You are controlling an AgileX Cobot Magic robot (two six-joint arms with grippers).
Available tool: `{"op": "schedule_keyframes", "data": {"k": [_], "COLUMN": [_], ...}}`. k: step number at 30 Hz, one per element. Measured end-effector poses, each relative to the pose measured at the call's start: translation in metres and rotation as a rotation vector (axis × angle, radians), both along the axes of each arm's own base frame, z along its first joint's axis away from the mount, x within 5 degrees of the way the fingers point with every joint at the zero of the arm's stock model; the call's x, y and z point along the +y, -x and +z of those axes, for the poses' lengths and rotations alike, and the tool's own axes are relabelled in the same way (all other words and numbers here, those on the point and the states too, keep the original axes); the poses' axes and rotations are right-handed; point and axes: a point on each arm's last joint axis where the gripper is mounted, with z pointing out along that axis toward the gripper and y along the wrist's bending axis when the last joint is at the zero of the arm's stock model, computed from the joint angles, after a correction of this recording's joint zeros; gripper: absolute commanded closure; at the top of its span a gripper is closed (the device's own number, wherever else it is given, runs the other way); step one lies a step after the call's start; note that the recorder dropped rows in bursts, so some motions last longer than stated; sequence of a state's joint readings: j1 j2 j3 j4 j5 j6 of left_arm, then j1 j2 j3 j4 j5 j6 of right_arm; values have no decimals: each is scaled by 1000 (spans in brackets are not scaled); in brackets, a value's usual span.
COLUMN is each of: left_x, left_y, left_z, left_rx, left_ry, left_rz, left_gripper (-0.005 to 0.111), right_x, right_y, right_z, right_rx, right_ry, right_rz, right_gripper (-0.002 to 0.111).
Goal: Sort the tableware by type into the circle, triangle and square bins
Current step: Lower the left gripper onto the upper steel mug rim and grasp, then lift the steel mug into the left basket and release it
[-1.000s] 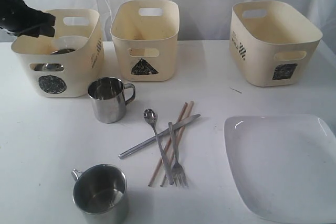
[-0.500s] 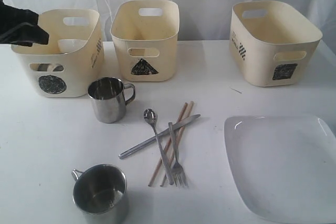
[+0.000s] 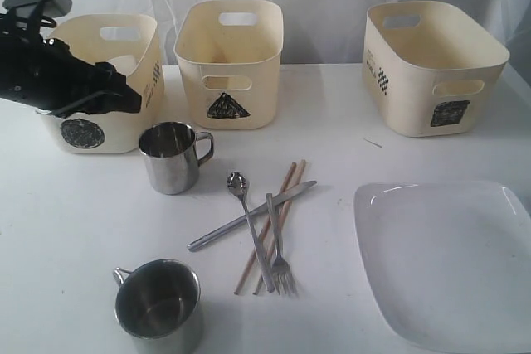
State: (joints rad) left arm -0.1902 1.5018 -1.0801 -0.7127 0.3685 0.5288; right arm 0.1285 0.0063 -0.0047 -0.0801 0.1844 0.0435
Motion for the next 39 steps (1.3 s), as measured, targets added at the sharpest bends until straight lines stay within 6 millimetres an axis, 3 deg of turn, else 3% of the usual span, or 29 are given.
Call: {"op": "schedule_keyframes", "data": {"k": [14, 29, 39], "left_x": [-14, -13, -39], "left_y": [-29, -45, -58], "left_z": [-50, -78, -90], "left_rx": [72, 79, 63], "left_ry": [-46, -81, -94], "left_rz": [34, 91, 53], "left_gripper": [38, 38, 38], "right_x": [0, 0, 0], "right_y": [0, 0, 0], "right_z": [0, 0, 0], "right_rx": [0, 0, 0], "right_ry": [0, 0, 0], "right_rz": [0, 0, 0], "right_gripper": [108, 108, 108]}}
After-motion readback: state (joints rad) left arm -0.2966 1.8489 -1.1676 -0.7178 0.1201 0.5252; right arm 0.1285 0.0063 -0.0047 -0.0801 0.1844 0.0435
